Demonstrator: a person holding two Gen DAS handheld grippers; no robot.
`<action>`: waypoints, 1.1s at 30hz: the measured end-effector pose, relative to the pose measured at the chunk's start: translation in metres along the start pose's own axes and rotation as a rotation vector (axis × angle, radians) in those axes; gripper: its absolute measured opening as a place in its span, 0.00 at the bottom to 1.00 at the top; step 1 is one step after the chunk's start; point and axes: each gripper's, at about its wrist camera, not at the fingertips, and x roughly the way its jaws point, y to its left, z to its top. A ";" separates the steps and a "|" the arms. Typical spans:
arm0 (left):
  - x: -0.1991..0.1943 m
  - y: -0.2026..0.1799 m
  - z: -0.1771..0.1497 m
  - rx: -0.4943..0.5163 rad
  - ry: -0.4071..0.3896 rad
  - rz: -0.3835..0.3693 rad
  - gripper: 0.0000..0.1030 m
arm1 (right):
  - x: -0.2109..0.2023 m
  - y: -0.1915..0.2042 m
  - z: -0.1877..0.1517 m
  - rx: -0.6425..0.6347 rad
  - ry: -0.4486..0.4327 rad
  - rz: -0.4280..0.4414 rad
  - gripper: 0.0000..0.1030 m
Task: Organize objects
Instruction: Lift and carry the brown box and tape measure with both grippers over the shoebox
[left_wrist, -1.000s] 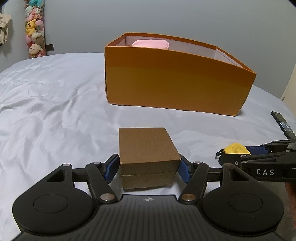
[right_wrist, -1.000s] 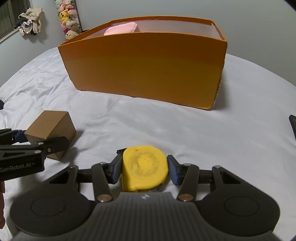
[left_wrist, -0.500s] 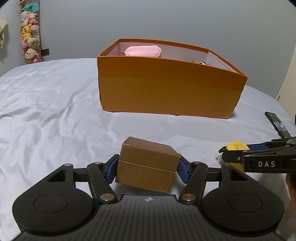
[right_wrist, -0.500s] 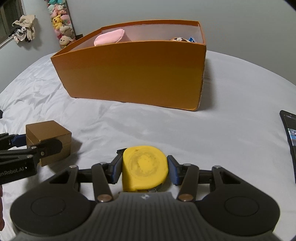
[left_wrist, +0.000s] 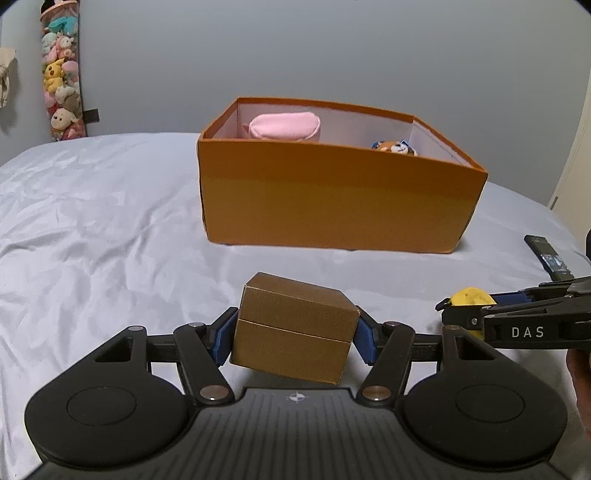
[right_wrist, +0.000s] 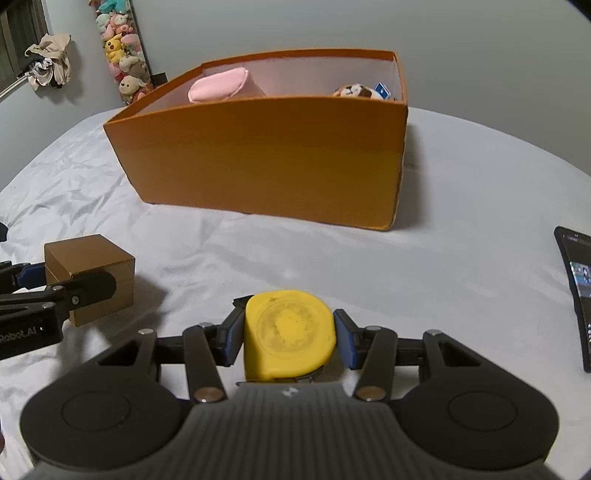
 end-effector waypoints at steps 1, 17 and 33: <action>0.000 0.000 0.001 0.002 -0.002 -0.001 0.71 | -0.001 0.000 0.001 0.000 -0.003 0.000 0.51; -0.006 -0.010 0.057 0.090 -0.121 -0.021 0.71 | -0.021 0.006 0.040 -0.044 -0.089 0.012 0.51; 0.027 -0.028 0.125 0.131 -0.168 -0.085 0.71 | -0.037 0.003 0.106 -0.055 -0.218 0.000 0.51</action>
